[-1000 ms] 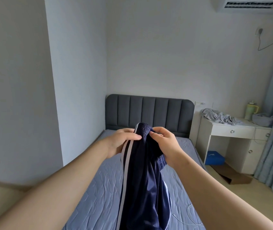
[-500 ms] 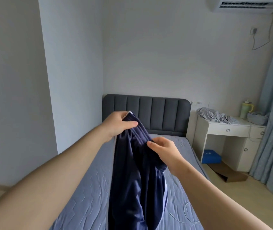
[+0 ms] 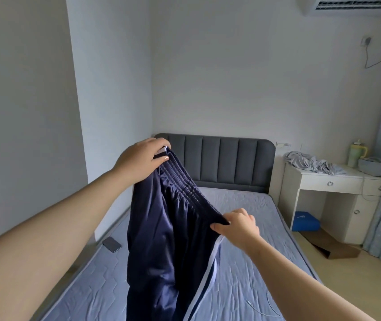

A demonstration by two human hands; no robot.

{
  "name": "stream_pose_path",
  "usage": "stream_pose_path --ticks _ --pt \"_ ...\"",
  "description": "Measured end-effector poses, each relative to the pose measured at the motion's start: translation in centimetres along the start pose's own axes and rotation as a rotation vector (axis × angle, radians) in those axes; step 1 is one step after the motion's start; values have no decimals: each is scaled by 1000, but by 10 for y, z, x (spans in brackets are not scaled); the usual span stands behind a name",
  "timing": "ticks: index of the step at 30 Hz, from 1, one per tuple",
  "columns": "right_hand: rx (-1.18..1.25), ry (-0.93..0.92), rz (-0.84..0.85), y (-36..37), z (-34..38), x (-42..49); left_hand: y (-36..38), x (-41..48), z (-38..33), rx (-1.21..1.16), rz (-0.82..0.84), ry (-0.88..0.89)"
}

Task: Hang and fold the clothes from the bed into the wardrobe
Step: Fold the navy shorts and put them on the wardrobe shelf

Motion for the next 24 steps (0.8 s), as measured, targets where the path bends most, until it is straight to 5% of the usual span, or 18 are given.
stream_pose_path --ticks 3,6,9,17,24 --pt "283 59 -80 -3 -4 5 12 -3 18 43 211 -23" --pt "406 56 -287 -27 4 11 40 -20 29 331 543 60" --pt "468 -35 -425 -56 22 19 52 -32 49 456 636 31" --pt "508 -192 -398 -88 58 38 -25 10 65 63 3 -219" --pt "701 -144 -716 -170 66 51 -99 48 34 -213 -309 -242"
Point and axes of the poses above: each hand's wrist, its own x-axis towards the middle knuckle, its own y-axis out of the palm, z = x × y, the point moved 10 cm from there along x, towards the middle knuckle, and after that the axes turned 15 degrees about -y, right-handed, at the moved point
